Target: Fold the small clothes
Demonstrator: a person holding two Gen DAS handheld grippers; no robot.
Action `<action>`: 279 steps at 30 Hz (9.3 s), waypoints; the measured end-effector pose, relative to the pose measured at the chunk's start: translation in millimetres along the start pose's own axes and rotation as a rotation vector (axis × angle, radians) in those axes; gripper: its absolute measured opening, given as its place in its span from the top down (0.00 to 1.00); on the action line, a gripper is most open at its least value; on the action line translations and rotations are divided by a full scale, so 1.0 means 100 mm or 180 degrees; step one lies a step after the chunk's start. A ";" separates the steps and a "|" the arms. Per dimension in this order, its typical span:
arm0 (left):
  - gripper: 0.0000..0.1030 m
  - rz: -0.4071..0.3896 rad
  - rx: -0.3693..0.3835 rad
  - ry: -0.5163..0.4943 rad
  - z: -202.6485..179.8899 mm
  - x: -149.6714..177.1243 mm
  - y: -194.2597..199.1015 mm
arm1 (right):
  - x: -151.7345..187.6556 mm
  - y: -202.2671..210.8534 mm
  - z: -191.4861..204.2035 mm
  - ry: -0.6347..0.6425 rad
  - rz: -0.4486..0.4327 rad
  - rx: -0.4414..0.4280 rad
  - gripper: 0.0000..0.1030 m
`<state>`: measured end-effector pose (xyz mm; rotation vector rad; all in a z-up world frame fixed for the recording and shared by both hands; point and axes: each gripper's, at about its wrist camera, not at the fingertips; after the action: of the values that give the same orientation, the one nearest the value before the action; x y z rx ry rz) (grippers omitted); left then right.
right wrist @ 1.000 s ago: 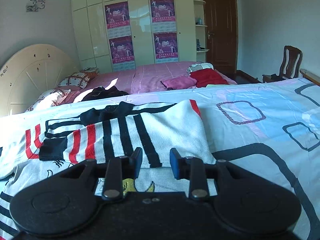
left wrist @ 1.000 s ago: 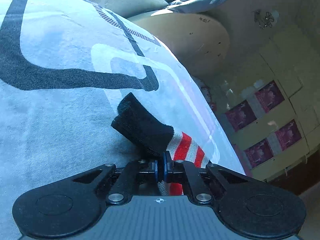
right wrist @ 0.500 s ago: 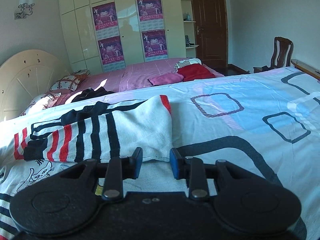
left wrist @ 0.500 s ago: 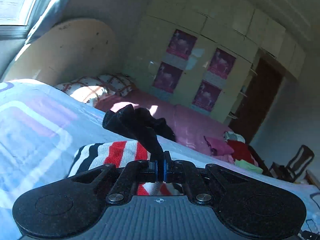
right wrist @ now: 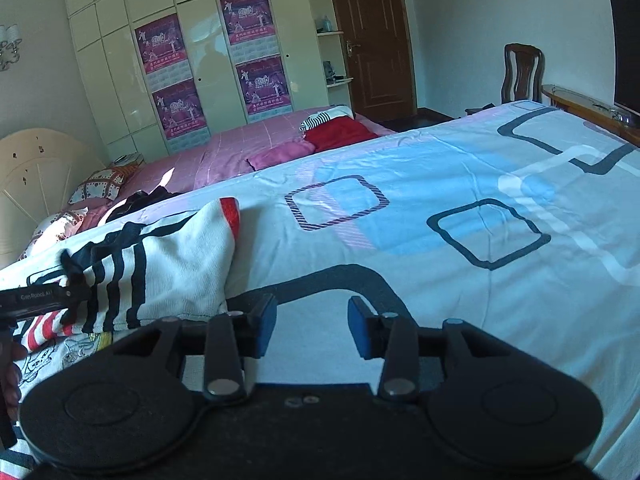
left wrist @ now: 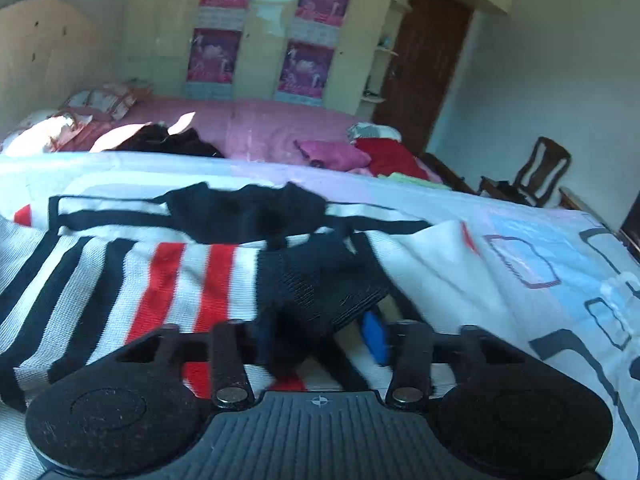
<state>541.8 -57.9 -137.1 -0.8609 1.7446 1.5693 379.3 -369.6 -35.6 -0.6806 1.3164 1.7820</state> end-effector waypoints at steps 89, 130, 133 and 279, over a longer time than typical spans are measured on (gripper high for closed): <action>0.41 0.0144 -0.0816 0.0059 1.94 -0.34 -0.79 | -0.08 -1.95 1.48 0.0578 0.0421 -0.0919 0.84; 0.39 0.0149 -0.1119 -0.0280 1.54 0.27 0.24 | 0.03 -1.55 1.53 0.1049 0.0651 -0.0671 0.51; 0.39 0.0081 -0.1065 -0.0264 1.61 0.31 0.57 | -0.09 -1.16 1.39 0.0922 0.0432 -0.0701 0.51; 0.54 0.0700 0.0548 -0.0038 2.09 -0.97 -0.82 | -0.84 -1.87 0.51 0.0759 0.0618 -0.1298 0.50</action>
<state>670.8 149.7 -125.7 -0.5912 1.9873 1.5283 584.1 -319.5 -49.9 -1.0440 1.2119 2.2128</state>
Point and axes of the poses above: each gripper's, at about its wrist camera, not at the fingertips, and y roughly against the way its jaws point, z to its left, x to its underside, and after that the axes turned 13 degrees about -x, right-handed
